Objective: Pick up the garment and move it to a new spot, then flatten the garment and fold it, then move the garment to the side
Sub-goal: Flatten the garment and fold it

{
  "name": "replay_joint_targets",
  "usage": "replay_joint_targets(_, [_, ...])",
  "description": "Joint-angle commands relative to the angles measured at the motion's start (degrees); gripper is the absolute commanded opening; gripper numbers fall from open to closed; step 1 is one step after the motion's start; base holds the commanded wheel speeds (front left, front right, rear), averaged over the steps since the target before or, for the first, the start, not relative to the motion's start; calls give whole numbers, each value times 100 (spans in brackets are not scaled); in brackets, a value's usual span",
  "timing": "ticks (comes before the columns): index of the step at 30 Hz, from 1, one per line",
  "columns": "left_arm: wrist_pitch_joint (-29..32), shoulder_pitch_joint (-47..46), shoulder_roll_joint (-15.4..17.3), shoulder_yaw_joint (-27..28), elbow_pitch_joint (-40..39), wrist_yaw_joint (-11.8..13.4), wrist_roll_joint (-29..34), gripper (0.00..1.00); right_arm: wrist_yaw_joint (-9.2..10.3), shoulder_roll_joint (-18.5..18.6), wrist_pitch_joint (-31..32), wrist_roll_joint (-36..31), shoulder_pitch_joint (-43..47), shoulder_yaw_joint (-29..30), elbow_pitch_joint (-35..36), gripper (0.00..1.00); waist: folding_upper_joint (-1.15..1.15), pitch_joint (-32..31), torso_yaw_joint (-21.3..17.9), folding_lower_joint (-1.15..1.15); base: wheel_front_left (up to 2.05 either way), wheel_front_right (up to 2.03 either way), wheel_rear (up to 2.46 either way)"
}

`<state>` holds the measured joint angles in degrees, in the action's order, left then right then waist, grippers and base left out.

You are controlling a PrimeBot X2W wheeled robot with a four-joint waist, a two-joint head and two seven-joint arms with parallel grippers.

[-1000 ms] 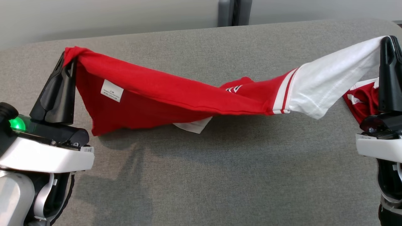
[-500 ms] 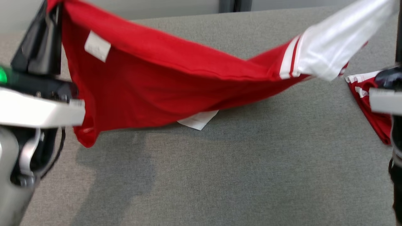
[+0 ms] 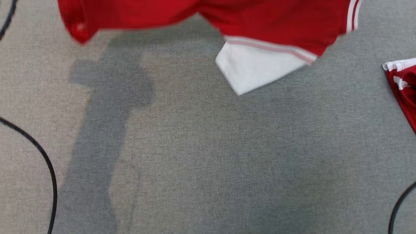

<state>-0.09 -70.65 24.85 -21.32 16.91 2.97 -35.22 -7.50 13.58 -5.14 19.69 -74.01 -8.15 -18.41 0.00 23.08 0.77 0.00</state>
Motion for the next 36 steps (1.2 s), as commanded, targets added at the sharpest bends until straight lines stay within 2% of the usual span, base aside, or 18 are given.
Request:
replay_joint_targets(1, [-146, -295, -81, 11, 418, -68, 60, 0, 2, -47, -218, 70, -382, -60, -391, 0, 0, 22, 29, 0, 0, 0, 0])
replay_joint_targets(4, [-456, -720, -245, 95, 1160, -150, 2, 0, 2, -138, -546, 25, -1095, -277, -1119, 0, 0, 42, 41, 0, 0, 0, 0])
replay_joint_targets(5, [-456, -720, -245, 95, 1160, -150, 2, 0, 2, -138, -546, 25, -1095, -277, -1119, 0, 0, 42, 41, 0, 0, 0, 0])
replay_joint_targets(9, [-783, -1049, -425, 162, 1978, -323, -111, 0, 2, -300, -820, 89, -1690, -567, -1924, 0, 0, 86, 41, 0, 0, 0, 0])
replay_joint_targets(15, [-1046, -899, -680, 192, 2933, -646, -357, 0, 3, -429, -953, 456, -1768, -889, -2707, 0, 0, 224, 75, 0, 0, 0, 0])
replay_joint_targets(21, [-1291, -78, -978, 224, 3586, -926, -724, 0, 2, -343, -1003, 1047, -735, -1118, -2933, 0, 0, 302, 125, 0, 0, 0, 0])
replay_joint_targets(26, [-1473, 906, -1184, 275, 3662, -1017, -921, 0, 2, -239, -1012, 1594, 757, -881, -2613, 0, 0, 245, 126, 0, 0, 0, 0])
replay_joint_targets(33, [-1508, 2508, -1207, 701, 2667, -1035, -709, 0, 2, -228, -1012, 2088, 3046, -705, -1749, 0, 0, 48, 71, 0, 0, 0, 0])
replay_joint_targets(34, [-1510, 3028, -1201, 828, 2290, -991, -585, 0, 2, -225, -1013, 2196, 3622, -748, -1467, 0, 0, -56, 44, 0, 0, 0, 0])
replay_joint_targets(36, [-1510, 3594, -1167, 909, 1938, -918, -470, 0, 2, -239, -1012, 2341, 4171, -757, -1181, 0, 0, -195, 12, 0, 0, 0, 0])
